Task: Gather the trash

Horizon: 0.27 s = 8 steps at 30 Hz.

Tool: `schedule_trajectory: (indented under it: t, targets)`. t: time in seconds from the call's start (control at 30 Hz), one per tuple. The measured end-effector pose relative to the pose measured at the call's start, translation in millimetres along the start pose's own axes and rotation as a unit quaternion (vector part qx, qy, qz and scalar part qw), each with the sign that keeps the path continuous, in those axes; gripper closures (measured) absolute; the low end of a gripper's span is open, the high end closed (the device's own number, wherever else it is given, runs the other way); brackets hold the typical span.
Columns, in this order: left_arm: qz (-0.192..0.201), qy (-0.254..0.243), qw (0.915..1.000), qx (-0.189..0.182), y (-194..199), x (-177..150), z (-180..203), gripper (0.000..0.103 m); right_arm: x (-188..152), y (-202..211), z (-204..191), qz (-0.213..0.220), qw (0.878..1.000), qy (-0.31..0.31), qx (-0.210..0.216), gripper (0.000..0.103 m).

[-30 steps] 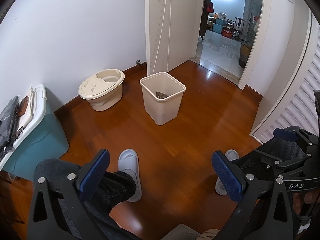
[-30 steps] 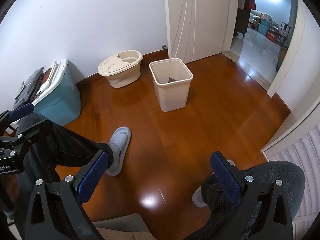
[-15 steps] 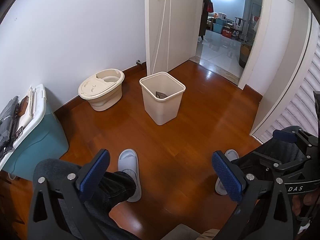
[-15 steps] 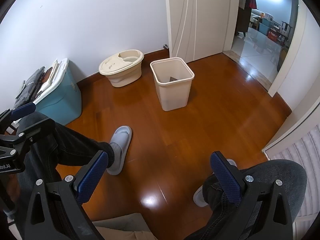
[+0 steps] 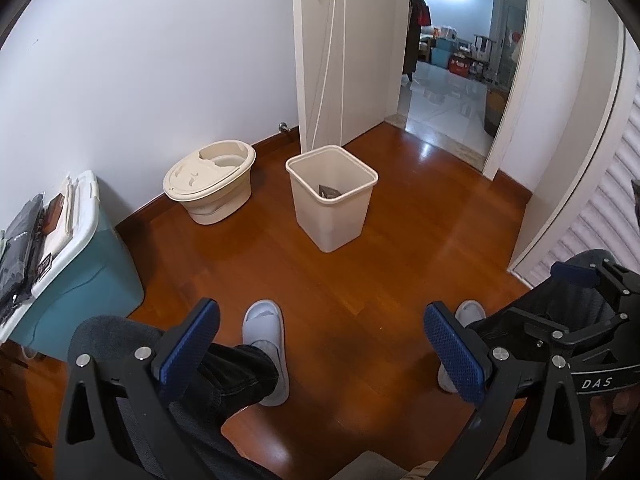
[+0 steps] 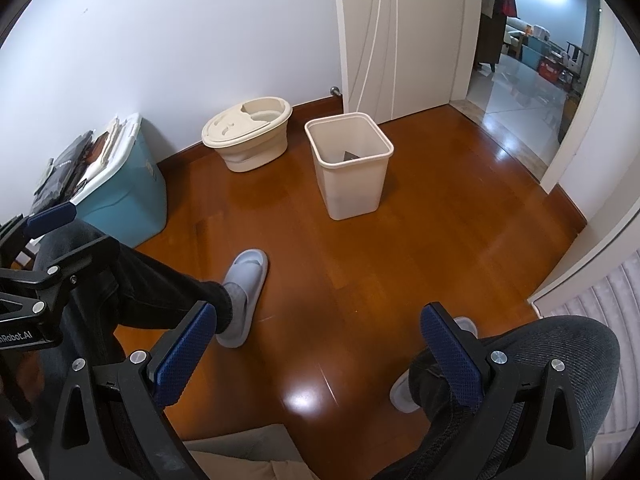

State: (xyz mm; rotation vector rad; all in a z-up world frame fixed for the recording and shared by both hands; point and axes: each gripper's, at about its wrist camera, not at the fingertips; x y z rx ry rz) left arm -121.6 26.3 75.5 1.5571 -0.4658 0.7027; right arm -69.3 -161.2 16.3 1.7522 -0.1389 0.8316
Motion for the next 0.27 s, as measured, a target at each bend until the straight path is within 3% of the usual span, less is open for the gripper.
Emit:
schedule_trajectory:
  t: [0.17, 0.27]
  targets:
    - [0.018, -0.004, 0.9997, -0.018, 5.2, -0.5, 0.4, 0.000, -1.8, -2.7, 1.4, -0.004, 1.000, -0.005, -0.001, 0.000]
    - [-0.005, -0.013, 0.9999, -0.009, -0.8, 1.1, 4.7, 0.000, -2.3, -4.2, 0.4, -0.006, 1.000, -0.007, 0.000, 0.000]
Point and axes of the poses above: each gripper's, at about its wrist camera, not at the fingertips, and y roughly against the way its jaws point, z to its right, x to its top
